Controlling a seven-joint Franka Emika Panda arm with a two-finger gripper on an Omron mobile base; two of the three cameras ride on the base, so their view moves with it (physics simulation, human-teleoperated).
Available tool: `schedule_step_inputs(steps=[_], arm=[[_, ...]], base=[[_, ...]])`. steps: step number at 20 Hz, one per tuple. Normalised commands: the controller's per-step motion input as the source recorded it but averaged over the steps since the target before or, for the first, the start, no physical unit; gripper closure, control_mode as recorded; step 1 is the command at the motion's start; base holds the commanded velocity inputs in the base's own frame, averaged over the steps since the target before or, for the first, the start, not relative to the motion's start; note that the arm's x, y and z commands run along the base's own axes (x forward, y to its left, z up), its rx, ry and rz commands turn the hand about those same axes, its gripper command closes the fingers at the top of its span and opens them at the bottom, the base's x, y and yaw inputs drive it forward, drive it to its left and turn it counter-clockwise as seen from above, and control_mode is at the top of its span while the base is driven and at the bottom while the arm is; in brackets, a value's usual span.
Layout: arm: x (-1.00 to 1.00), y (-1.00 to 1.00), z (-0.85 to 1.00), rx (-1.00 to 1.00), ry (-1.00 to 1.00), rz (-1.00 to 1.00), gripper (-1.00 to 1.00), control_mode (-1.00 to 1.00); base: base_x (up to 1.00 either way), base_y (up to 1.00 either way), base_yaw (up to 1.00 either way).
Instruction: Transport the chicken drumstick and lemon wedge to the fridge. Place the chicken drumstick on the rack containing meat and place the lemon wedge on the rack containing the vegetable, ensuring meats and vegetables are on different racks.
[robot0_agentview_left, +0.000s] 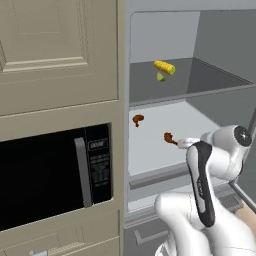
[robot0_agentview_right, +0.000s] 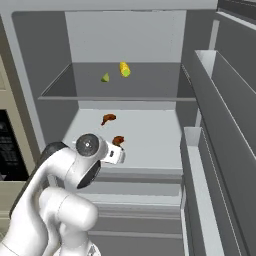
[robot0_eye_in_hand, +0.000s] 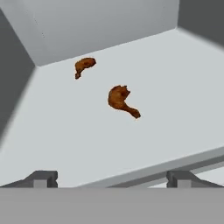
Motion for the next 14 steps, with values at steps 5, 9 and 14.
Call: schedule_step_inputs(steps=[5, 9, 14], arm=[[-1.0, 0.0, 0.72, 0.0, 0.07, -0.01, -1.0, -1.0], [-1.0, 0.0, 0.74, 0.0, 0.08, -0.03, -1.0, -1.0], [-1.0, 0.19, 0.72, -0.08, 0.0, -0.07, -1.0, -1.0]], base=[[0.0, 0.0, 0.0], [0.0, 0.0, 0.0], [0.0, 0.0, 0.0]])
